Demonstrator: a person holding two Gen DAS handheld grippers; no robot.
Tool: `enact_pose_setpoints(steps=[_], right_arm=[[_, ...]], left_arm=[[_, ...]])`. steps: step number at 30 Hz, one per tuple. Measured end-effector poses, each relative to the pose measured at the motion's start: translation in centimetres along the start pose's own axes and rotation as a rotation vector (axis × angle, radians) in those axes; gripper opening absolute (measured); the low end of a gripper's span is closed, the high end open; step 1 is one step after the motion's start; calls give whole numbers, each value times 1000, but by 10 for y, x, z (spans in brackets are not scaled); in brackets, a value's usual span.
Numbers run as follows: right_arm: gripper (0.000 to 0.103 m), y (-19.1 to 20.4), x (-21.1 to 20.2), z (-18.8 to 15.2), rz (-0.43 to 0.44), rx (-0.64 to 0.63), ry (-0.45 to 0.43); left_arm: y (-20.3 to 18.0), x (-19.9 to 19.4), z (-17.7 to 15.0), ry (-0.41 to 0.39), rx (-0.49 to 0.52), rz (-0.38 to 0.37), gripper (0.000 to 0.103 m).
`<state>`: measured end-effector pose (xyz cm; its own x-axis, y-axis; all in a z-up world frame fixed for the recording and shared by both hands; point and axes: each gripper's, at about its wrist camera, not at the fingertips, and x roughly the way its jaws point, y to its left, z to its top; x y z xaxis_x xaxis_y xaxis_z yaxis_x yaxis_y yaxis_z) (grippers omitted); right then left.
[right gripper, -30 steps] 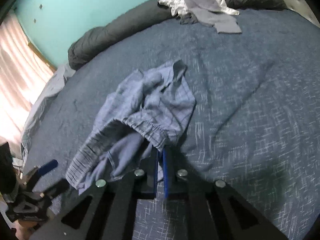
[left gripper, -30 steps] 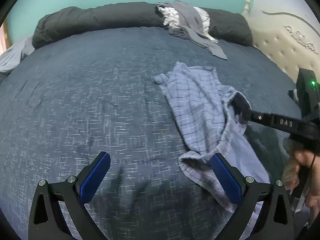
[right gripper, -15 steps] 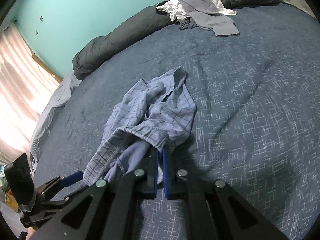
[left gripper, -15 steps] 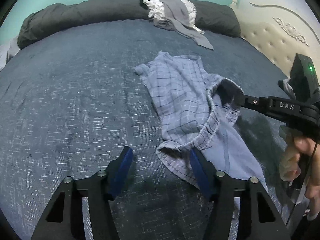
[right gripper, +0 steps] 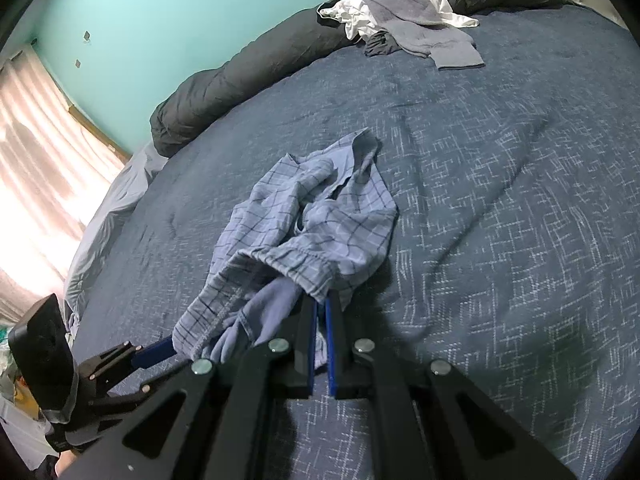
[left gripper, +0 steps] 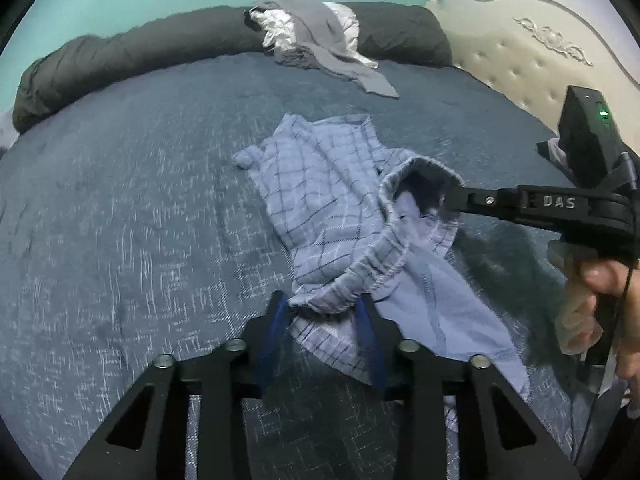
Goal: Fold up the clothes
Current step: 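Grasp the waistband with the left gripper beside the right gripper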
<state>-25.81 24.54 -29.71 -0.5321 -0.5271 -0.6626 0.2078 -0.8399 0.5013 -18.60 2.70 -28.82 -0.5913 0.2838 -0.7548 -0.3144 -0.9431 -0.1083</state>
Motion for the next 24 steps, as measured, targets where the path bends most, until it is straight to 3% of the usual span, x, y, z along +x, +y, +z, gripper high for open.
enact_pose_setpoints(steps=[6,10,12,15,23,24], right_arm=[[4,-4,0,-1,3,10,-1],[4,-8,-1,0,7,19,-2],[4,-10,-2,0,7,26,-2],[4,-13,-2,1,9,33,-1],[4,-9,1,0,10,26,6],[4,-9,1,-1,10,26,6]], left_arm=[[-3,2,2,0,16,3,15],[-1,1,3,-2,15,-8,14],[1,-1,4,1,14,-21,19],[2,-3,5,-9,21,1,51],[1,12,3,26,33,-35,52],[0,14,2,31,35,-37,47]])
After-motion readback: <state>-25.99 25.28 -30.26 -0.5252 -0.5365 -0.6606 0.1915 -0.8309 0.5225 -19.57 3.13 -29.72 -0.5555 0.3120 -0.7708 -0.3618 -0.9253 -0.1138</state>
